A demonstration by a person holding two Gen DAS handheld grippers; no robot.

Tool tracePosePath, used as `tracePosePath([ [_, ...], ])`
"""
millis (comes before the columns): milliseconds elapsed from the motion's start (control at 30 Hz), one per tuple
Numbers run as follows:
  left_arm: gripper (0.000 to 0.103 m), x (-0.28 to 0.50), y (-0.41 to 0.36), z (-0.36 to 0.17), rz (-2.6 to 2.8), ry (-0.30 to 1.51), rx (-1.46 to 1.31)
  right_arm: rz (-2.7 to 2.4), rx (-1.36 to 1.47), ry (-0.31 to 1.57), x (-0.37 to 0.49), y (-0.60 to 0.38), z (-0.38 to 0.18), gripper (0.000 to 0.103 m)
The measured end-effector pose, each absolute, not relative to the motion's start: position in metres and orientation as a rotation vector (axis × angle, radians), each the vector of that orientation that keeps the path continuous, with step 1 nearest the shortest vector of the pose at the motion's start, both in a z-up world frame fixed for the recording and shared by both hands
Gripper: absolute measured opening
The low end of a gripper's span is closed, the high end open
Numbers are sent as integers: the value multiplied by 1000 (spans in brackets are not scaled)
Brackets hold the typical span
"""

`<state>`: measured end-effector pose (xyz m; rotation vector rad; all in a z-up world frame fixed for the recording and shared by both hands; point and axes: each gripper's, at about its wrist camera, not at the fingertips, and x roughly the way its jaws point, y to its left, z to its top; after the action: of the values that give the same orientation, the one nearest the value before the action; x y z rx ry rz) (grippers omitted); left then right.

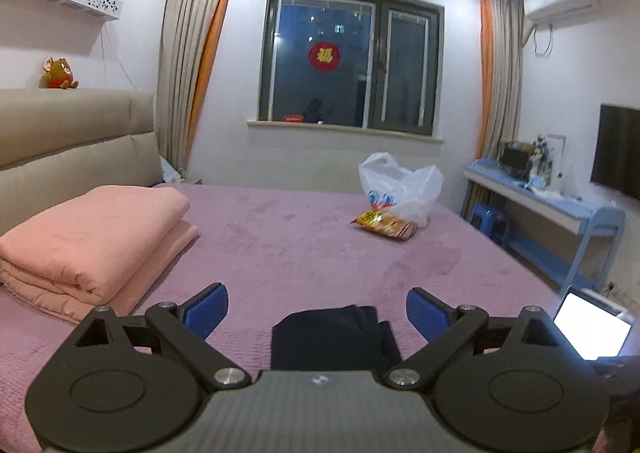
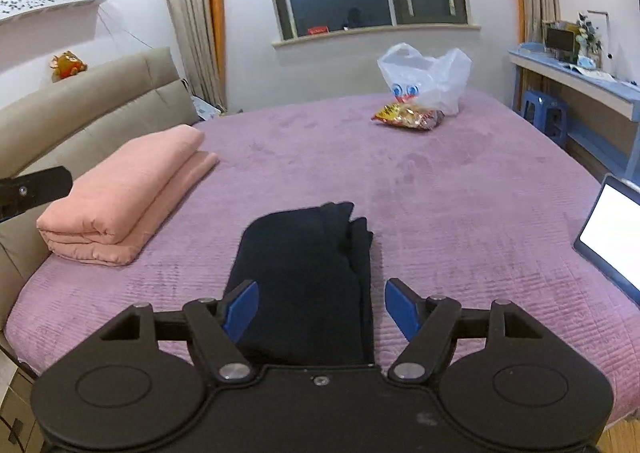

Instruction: Fold large clothes

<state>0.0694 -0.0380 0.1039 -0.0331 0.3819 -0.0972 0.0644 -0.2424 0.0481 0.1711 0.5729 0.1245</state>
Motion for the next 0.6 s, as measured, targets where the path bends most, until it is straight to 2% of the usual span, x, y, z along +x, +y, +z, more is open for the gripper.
tracePosePath([
  [333, 98, 80, -48, 92, -66, 441, 22, 128, 178, 615, 67, -246, 37, 84],
  [600, 97, 86, -47, 72, -83, 556, 12, 145, 99, 659, 66, -223, 32, 84],
])
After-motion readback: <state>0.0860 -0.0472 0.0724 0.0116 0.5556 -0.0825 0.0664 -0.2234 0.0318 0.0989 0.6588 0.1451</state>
